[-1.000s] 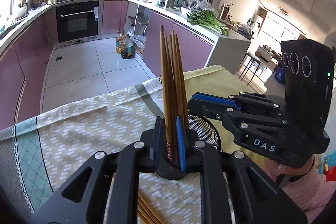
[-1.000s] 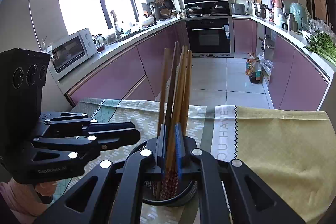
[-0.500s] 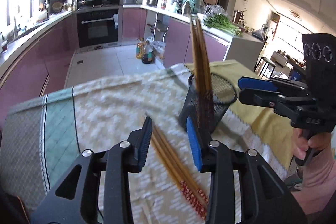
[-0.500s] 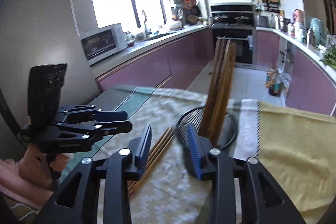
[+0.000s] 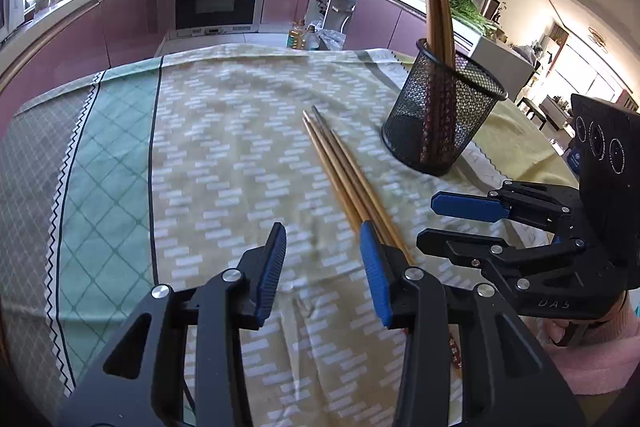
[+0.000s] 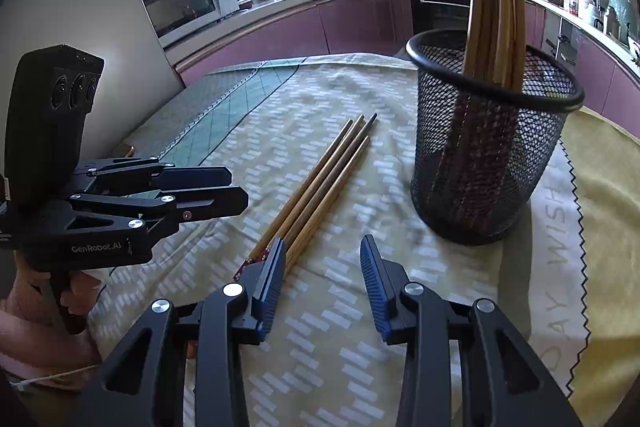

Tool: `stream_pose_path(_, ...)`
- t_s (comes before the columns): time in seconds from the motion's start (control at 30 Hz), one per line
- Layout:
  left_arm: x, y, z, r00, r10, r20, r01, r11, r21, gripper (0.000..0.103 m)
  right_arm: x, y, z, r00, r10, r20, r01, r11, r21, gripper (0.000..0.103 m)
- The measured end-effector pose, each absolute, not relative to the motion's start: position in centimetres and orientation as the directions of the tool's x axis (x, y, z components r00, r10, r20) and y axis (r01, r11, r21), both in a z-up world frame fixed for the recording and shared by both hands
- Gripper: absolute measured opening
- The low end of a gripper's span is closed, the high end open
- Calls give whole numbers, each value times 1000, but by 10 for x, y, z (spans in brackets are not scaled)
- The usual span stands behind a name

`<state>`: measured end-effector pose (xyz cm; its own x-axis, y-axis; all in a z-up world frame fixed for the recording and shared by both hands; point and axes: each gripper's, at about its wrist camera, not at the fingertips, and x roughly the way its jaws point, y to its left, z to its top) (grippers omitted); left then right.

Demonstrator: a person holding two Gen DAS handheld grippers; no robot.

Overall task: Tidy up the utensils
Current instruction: 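Return the right gripper to the pile and close on another pair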

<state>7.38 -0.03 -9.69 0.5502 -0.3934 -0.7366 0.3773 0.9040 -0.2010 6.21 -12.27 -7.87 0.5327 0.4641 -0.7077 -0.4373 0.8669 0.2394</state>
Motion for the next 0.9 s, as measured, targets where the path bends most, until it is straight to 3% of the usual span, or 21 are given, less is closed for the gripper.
stream_pose_path(0.5,71,-5,-99,538,-396,-744,385,901,-201,38,57,-117,-86,529,434,-729,-437,876,204,36)
stream_pose_path(0.9,83,-17,-103,526,-389,-756,399,898,-185,38,58,-120,-86,520,426,-740,-422,882,211,30)
